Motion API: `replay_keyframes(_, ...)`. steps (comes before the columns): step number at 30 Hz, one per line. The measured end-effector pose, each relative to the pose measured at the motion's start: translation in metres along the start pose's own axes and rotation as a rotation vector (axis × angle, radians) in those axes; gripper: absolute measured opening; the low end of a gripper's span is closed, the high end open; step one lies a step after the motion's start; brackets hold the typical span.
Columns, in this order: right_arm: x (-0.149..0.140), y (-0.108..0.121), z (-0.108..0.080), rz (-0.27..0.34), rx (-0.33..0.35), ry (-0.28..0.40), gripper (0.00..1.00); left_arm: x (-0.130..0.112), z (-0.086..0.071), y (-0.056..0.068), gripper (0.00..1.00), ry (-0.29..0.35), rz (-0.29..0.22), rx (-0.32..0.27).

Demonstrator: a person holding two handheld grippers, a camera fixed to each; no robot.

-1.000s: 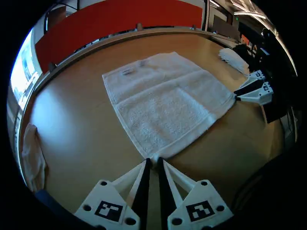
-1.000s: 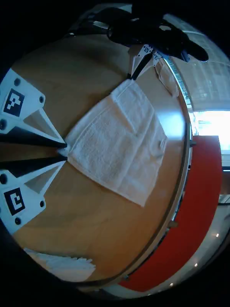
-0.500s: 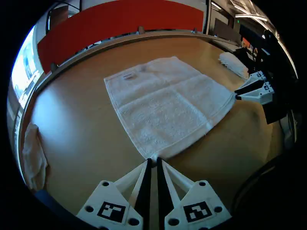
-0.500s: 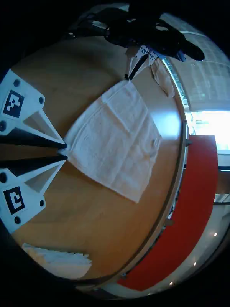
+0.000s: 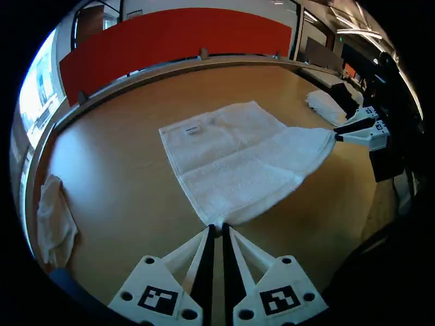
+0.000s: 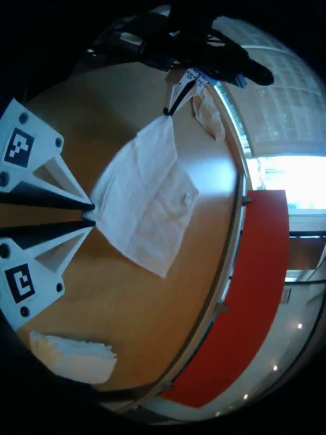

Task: Fold towel

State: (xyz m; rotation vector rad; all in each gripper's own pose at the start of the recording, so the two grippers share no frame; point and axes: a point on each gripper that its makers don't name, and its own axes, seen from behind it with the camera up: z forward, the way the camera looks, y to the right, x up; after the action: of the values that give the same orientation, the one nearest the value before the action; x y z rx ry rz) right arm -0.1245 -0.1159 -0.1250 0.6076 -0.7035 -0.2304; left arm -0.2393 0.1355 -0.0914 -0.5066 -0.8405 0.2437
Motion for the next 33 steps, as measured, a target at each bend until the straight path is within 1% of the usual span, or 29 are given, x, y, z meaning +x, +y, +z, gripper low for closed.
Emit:
replay_keyframes(5,0.012,-0.005,-0.018,0.004,0.006,0.01,0.14,0.005,-0.018,0.007,0.1,-0.004,-0.029,-0.012)
replay_keyframes(12,0.021,-0.013,-0.043,0.005,0.013,0.017,0.14,0.013,-0.043,0.022,0.1,0.012,-0.081,-0.046)
replay_keyframes(17,0.023,-0.017,-0.055,0.02,0.018,0.018,0.13,0.015,-0.056,0.029,0.1,0.015,-0.105,-0.063)
replay_keyframes(20,0.026,-0.018,-0.06,0.028,0.019,0.021,0.13,0.016,-0.062,0.031,0.1,0.017,-0.112,-0.065)
replay_keyframes(23,0.026,-0.02,-0.063,0.031,0.02,0.023,0.13,0.014,-0.064,0.032,0.1,0.014,-0.115,-0.066)
replay_keyframes(27,0.026,-0.02,-0.061,0.029,0.021,0.02,0.13,0.013,-0.062,0.032,0.1,0.013,-0.12,-0.067)
replay_keyframes(33,0.031,-0.015,-0.058,0.025,0.017,0.022,0.13,0.02,-0.059,0.029,0.1,0.024,-0.131,-0.066)
